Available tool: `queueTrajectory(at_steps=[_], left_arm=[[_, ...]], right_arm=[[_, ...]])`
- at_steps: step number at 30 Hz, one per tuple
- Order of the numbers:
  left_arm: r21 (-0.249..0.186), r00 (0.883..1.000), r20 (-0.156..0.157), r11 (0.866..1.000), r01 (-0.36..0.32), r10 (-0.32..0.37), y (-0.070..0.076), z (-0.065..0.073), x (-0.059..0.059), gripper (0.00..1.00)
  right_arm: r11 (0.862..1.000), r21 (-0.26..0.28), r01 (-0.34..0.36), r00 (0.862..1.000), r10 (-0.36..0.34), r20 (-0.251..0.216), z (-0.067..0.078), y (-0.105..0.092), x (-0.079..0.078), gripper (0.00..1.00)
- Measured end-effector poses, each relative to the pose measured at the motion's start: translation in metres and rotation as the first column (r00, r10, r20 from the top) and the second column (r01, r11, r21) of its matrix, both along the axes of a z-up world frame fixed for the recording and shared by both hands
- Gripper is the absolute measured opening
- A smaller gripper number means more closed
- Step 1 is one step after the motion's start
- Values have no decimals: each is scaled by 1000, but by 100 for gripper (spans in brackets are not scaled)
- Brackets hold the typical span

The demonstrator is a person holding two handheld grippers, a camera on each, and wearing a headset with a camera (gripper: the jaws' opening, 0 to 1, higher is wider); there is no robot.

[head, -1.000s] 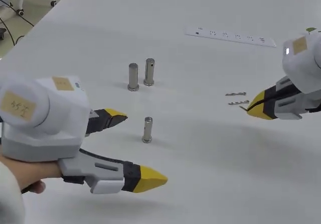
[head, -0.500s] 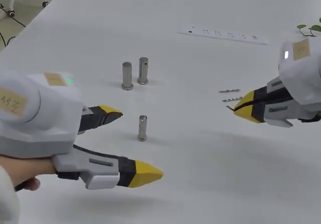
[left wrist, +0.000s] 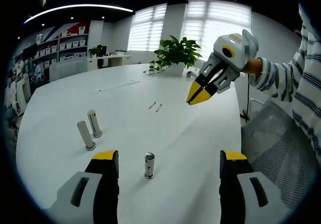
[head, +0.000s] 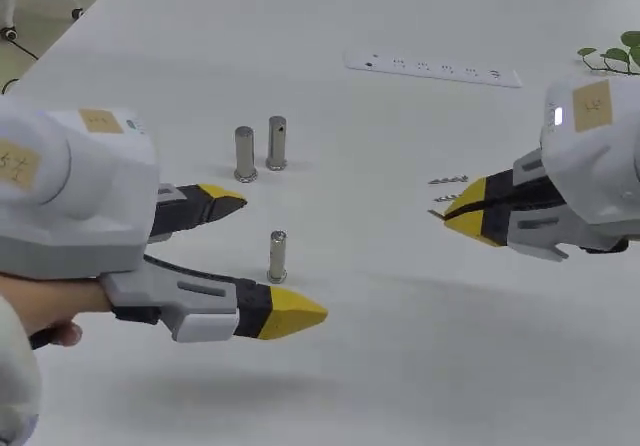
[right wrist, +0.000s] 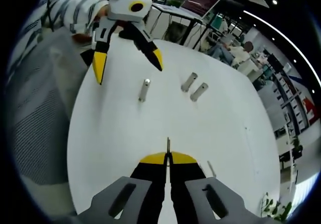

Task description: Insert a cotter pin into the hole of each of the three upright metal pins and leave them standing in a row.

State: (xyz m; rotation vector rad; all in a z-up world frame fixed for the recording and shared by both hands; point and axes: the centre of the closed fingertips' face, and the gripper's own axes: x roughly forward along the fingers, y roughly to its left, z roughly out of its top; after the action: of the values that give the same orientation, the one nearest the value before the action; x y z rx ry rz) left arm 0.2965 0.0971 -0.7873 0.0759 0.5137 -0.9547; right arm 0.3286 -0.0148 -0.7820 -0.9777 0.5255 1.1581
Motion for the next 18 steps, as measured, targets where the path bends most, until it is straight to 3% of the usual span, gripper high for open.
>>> queueTrajectory(at_steps=[9, 13, 18], left_arm=[[-24, 999, -13, 999, 49, -49, -19, 13, 11, 77], [-19, 997, -1, 997, 71, -71, -27, 16, 14, 76], [-28, 995, -14, 995, 95, -95, -38, 18, 15, 72]], right_arm=[[1000, 0, -6, 999, 6, 48, 3, 0, -5, 2], [1000, -10, 4, 996, -3, 84, 2, -2, -3, 2], [1000, -3, -1, 991, 2, 134, 4, 2, -8, 2]])
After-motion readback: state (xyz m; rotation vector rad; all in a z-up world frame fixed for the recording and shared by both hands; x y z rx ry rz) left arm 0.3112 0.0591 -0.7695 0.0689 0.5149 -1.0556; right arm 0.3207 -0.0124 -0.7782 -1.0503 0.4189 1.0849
